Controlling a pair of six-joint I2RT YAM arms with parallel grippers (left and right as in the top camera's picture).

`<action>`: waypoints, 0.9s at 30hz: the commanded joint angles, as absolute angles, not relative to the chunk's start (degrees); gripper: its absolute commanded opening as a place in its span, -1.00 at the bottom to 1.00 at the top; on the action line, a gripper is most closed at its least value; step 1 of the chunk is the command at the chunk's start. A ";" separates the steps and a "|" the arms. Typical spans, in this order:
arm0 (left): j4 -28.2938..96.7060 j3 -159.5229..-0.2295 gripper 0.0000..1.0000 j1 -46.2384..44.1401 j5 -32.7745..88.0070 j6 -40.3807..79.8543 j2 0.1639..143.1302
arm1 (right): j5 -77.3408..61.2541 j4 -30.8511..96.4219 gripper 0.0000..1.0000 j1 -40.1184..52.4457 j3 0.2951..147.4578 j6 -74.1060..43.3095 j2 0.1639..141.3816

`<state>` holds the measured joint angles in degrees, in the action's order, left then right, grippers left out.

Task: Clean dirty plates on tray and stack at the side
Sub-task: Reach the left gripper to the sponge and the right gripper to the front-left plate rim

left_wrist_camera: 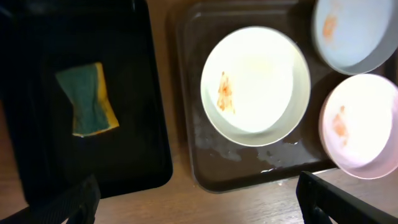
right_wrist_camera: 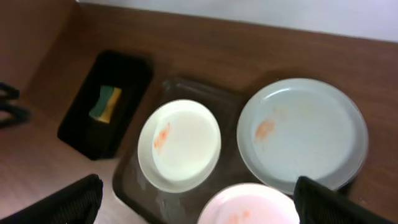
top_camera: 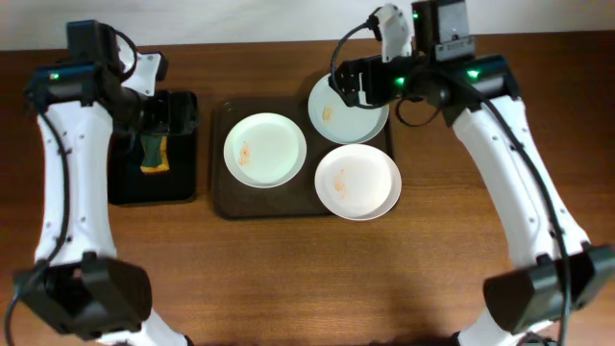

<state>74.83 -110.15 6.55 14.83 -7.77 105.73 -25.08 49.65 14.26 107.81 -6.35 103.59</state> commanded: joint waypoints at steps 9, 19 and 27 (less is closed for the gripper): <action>72.12 -112.66 0.93 9.67 -0.25 0.05 108.60 | -9.10 48.93 0.42 25.45 108.95 -23.73 120.75; 68.20 -112.66 0.80 10.68 -1.98 -0.01 108.79 | -5.45 44.66 -0.05 29.28 108.95 -30.98 133.19; 68.20 -112.42 0.80 10.68 -1.96 0.01 109.67 | -5.91 41.45 -0.30 29.30 108.92 -32.47 135.50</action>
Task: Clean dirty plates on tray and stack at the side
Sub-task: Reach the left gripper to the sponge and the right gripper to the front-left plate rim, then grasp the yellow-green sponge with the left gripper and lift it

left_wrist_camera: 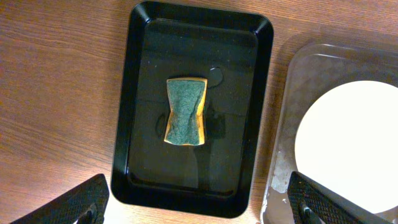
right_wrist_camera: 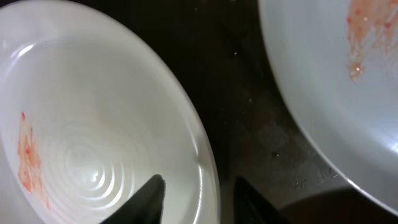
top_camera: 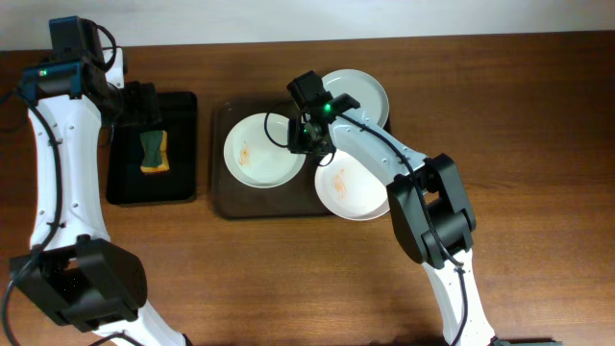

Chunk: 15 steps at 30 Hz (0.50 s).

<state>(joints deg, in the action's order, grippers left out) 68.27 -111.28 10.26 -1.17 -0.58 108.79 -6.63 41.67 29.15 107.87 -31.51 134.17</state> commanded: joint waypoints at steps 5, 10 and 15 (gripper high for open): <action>68.64 -112.33 0.81 10.68 -1.91 0.01 112.57 | -5.91 41.06 -0.51 29.30 108.20 -34.28 135.83; 68.51 -112.33 0.81 10.68 -1.74 0.01 114.96 | -5.93 40.45 -0.77 29.32 108.16 -35.03 136.51; 68.25 -112.33 0.81 10.66 -0.75 0.03 116.42 | -5.96 40.07 -0.92 30.17 108.16 -35.00 136.51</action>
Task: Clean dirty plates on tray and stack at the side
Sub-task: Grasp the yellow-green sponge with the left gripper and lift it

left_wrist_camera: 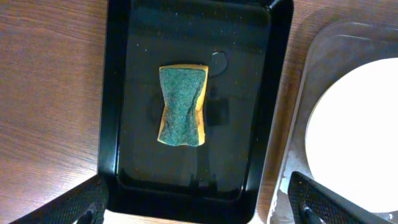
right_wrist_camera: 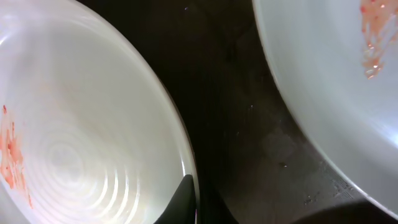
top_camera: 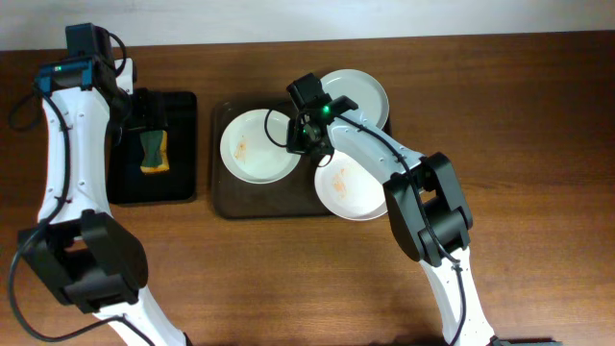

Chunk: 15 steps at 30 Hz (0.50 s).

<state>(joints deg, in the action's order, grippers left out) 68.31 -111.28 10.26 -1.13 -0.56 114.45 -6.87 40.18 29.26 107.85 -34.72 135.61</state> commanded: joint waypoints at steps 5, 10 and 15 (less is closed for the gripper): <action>66.52 -112.33 0.64 10.63 1.13 0.08 120.33 | -5.91 39.75 -0.92 30.68 108.16 -35.00 136.51; 66.00 -112.33 0.18 10.39 3.20 0.49 126.67 | -5.89 39.83 -0.91 30.11 108.16 -35.00 136.51; 63.79 -112.33 0.15 10.41 -0.27 0.47 130.76 | -5.91 39.86 -0.92 29.47 108.16 -35.00 136.51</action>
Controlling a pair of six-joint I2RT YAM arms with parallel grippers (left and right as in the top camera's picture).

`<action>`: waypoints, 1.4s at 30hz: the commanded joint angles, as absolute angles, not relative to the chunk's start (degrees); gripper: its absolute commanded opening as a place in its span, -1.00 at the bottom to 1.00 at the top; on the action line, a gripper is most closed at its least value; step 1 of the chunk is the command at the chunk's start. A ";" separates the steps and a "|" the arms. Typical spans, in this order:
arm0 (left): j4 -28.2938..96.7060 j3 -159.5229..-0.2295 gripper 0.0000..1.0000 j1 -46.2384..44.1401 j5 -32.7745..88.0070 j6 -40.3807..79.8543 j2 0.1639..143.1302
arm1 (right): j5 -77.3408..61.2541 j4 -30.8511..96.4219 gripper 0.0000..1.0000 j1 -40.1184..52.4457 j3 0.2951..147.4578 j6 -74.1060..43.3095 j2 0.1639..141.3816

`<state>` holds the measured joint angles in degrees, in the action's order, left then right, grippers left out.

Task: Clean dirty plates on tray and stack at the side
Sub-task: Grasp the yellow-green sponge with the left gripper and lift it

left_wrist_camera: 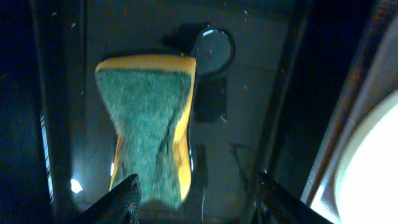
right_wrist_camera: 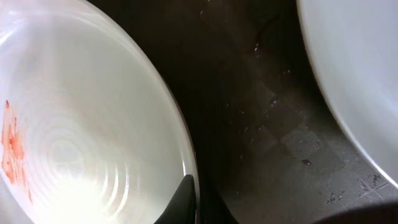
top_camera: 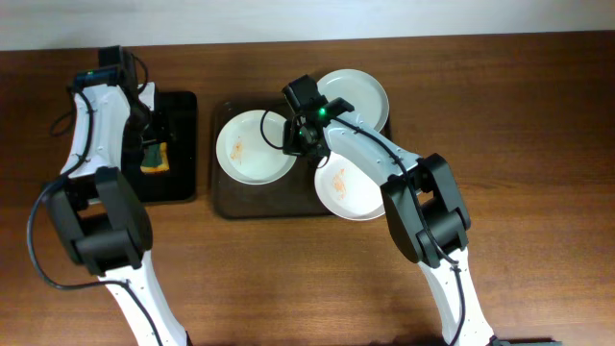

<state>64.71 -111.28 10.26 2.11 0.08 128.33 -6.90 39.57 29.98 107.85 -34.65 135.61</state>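
A cream plate [top_camera: 248,149] with an orange smear lies at the left of the brown tray [top_camera: 231,207]. My right gripper [top_camera: 294,136] is shut on its right rim; the wrist view shows the fingertips [right_wrist_camera: 186,196] pinching the plate [right_wrist_camera: 81,124] edge. A green and yellow sponge [top_camera: 154,157] lies in the black tray [top_camera: 183,192]. My left gripper [top_camera: 152,133] hangs low over it, open, with the sponge [left_wrist_camera: 149,124] just ahead of the left finger [left_wrist_camera: 124,199]. A pale blue plate [top_camera: 357,94] and a pinkish plate [top_camera: 356,187] also sit on the brown tray.
Bare wooden table [top_camera: 519,144] stretches to the right of the brown tray and along the front. The black tray's wall [left_wrist_camera: 59,93] runs close beside the sponge. A small round mark [left_wrist_camera: 211,43] sits on the wet tray floor.
My left gripper has come down close over the sponge, still open. The cream plate has shifted slightly to the left with my right gripper shut on its rim.
Both grippers first hung high and open, left over the black tray, right over the back plates. Then the right gripper stood open astride the cream plate's right rim. It then shut on the rim while the left hovered above the sponge, where it now sits low.
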 commanded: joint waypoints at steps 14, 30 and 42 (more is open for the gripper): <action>60.42 -112.33 0.15 10.68 -7.57 0.10 135.06 | -5.72 39.81 -0.91 29.50 108.16 -34.98 136.51; 67.81 -119.85 -0.98 9.72 19.81 -11.33 129.47 | -10.33 39.86 -0.92 28.10 108.36 -34.35 136.44; 48.82 -107.50 -0.98 -4.69 23.75 -13.56 128.49 | -13.39 41.08 -0.92 25.80 108.33 -34.35 136.44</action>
